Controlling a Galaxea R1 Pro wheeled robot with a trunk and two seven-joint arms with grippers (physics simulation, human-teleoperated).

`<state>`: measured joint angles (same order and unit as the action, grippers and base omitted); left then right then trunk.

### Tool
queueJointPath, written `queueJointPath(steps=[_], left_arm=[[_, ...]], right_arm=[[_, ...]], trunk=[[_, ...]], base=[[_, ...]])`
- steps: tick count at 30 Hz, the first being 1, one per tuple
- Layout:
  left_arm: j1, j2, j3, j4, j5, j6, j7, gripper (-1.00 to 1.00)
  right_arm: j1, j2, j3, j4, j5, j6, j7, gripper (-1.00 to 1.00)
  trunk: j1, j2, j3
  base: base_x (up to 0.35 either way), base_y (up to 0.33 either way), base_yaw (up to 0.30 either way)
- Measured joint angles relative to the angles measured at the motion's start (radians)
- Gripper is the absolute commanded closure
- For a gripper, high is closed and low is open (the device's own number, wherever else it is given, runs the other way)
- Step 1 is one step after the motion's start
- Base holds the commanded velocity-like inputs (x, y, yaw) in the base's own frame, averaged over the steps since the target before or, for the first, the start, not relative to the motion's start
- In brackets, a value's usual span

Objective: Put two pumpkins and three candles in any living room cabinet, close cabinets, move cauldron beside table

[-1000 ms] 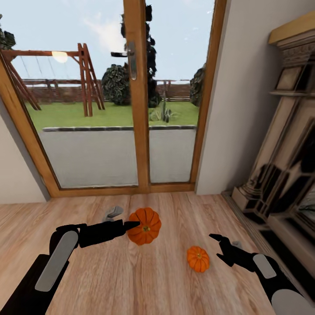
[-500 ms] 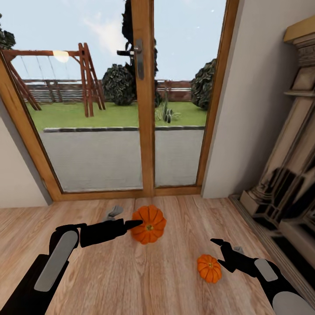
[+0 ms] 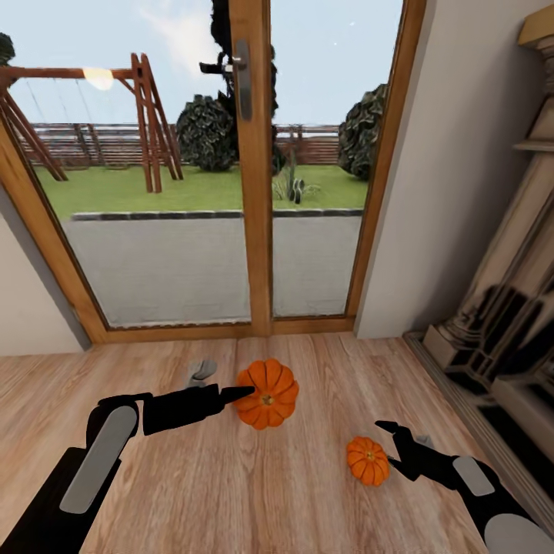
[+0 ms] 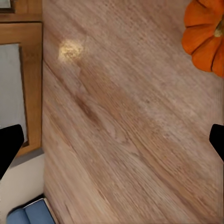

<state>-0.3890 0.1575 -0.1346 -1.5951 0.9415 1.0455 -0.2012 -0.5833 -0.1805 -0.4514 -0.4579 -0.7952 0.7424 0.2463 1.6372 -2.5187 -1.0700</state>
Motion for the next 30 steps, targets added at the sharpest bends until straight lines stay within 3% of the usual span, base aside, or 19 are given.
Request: queueJointPath(steps=[22, 26, 30], left_arm=[[0.000, 0.000, 0.000, 0.000, 0.000, 0.000, -0.002, 1.00], [-0.004, 0.009, 0.001, 0.000, 0.013, 0.000, -0.025, 1.00], [-0.004, 0.009, 0.001, 0.000, 0.037, 0.000, -0.049, 1.00]], right_arm=[[0.004, -0.005, -0.014, -0.013, 0.000, -0.013, 0.044, -1.00], [-0.006, -0.027, -0.026, -0.036, -0.003, -0.035, 0.066, -1.00], [-0.006, -0.027, -0.026, -0.055, -0.002, -0.057, 0.082, -1.00]], trunk=[[0.010, -0.005, -0.085], [0.010, -0.005, -0.085], [0.010, -0.005, -0.085]], base=[[0.000, 0.000, 0.000], [0.000, 0.000, 0.000], [0.000, 0.000, 0.000]])
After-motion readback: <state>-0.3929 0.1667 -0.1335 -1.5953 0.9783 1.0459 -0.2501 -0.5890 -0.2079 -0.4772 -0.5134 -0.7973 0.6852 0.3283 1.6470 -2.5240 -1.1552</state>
